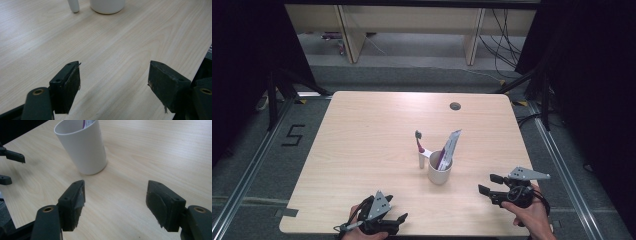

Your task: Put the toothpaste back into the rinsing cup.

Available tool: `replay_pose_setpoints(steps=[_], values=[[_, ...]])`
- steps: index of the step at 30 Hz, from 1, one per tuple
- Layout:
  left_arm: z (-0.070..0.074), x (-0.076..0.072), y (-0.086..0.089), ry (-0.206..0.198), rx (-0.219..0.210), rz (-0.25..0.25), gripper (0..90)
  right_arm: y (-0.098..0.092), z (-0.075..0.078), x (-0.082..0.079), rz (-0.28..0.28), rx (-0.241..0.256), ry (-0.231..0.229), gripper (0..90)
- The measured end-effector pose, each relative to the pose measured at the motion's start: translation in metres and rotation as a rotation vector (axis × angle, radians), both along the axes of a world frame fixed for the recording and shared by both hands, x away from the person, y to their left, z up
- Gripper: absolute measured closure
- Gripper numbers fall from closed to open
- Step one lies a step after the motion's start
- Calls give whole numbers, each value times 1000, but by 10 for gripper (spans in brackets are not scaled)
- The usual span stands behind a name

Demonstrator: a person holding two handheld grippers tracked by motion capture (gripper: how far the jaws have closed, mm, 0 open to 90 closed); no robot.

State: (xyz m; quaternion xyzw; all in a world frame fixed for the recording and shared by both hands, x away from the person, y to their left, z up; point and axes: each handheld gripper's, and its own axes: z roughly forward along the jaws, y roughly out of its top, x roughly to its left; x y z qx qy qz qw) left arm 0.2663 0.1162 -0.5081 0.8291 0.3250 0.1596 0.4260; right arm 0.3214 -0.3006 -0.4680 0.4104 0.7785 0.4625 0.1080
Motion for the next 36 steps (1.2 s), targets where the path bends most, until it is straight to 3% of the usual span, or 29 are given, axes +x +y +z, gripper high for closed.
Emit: replay_pose_setpoints(steps=[1, 3, 6, 8, 10, 12, 14, 17, 18, 21, 23, 24, 25, 26, 28, 29, 30, 33, 34, 36], values=[[0, 0, 0, -1, -2, 2, 256, 0, -1, -2, -6, 21, 21, 321], [1, 1, 2, -5, 22, -2, 256, -4, -2, -3, 0, 1, -8, 312], [1, 0, 2, -6, 25, -3, 256, -5, -4, -8, -14, 13, 21, 298], [1, 0, 1, -6, 25, -3, 256, -10, -5, -8, -6, -19, 2, 290], [1, 1, 2, -6, 27, -3, 256, -11, -8, -9, 1, -10, 10, 283], [1, 1, 2, -6, 27, -3, 256, -12, -8, -14, -19, -18, 48, 276], [1, 1, 2, -6, 27, -3, 256, -14, -9, -15, -10, -35, 27, 270], [1, 1, 2, -5, 27, -4, 256, -16, -12, -17, -8, -50, 32, 256], [1, 1, 2, -6, 27, -3, 256, -15, -12, -20, -26, -46, 65, 250], [1, 1, 2, -6, 27, -4, 256, -18, -15, -21, -11, -86, 44, 232], [1, 1, 2, -5, 27, -4, 256, -18, -16, -25, -20, -83, 74, 226], [1, 1, 2, -6, 27, -4, 256, -20, -17, -25, -11, -109, 52, 224], [1, 1, 2, -6, 26, -4, 256, -21, -18, -24, 9, -110, 44, 224], [1, 1, 2, -5, 26, -4, 256, -19, -17, -29, -30, -94, 94, 223], [0, 0, 0, 2, -3, 0, 256, -21, -18, -30, -21, -112, 88, 219], [0, 0, 0, 2, 1, -1, 256, -23, -19, -29, -4, -131, 59, 215], [0, 0, 1, 2, 13, -7, 256, -22, -19, -32, -21, -120, 83, 214], [0, 0, 1, 3, 12, -6, 256, -25, -21, -34, -13, -150, 74, 211], [0, 0, 1, 4, 11, -5, 256, -23, -21, -37, -24, -135, 105, 210], [0, 0, 1, 4, 11, -4, 256, -24, -22, -38, -18, -139, 95, 209]])
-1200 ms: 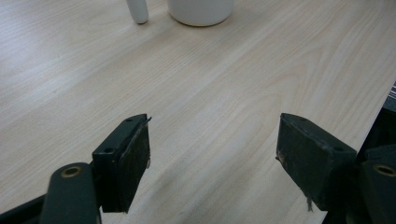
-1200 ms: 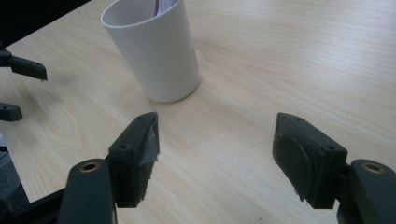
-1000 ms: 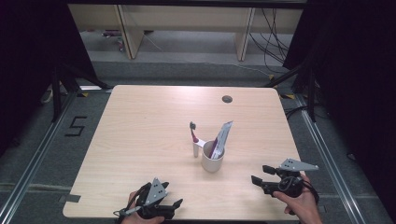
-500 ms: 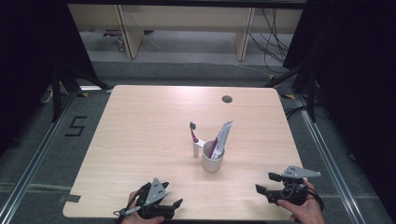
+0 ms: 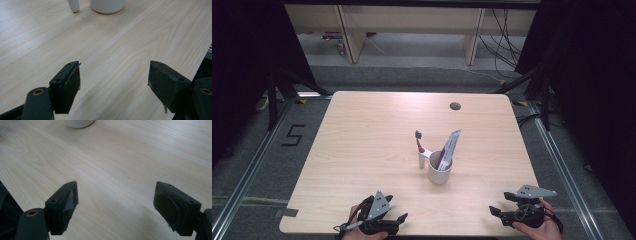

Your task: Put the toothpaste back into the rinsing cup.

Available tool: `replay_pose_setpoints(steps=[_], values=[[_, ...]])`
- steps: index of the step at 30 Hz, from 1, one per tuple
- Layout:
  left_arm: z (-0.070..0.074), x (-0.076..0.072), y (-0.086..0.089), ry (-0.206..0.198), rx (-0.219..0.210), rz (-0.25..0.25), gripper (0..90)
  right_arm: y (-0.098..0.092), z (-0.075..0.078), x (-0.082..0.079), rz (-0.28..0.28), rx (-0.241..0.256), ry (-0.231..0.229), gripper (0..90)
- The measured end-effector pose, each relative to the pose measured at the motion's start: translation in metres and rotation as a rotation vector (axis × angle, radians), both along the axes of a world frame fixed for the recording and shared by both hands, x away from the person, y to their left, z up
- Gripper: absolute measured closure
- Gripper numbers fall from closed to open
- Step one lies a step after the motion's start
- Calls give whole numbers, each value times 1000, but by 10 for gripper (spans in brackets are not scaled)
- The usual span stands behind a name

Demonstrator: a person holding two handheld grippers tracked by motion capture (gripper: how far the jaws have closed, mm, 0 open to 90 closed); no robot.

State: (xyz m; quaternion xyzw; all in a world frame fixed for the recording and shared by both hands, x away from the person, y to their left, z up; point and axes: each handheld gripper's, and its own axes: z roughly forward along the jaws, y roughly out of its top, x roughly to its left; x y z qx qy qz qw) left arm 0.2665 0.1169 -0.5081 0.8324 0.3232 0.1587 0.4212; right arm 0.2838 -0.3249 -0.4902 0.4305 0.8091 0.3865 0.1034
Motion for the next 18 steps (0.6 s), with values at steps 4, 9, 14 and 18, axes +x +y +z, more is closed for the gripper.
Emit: replay_pose_setpoints(steps=[4, 9, 14, 18], values=[[-1, 0, -1, 0, -14, 7, 256, -2, 1, -3, -12, -18, 7, 209], [0, 0, -1, 0, -16, 8, 256, -7, 0, -3, 0, -51, -18, 209], [0, 0, -1, -2, -12, 6, 256, -8, -1, -3, -5, -54, -12, 209], [0, 0, -1, -1, -9, 4, 256, -9, -1, -3, -12, -54, -22, 210]])
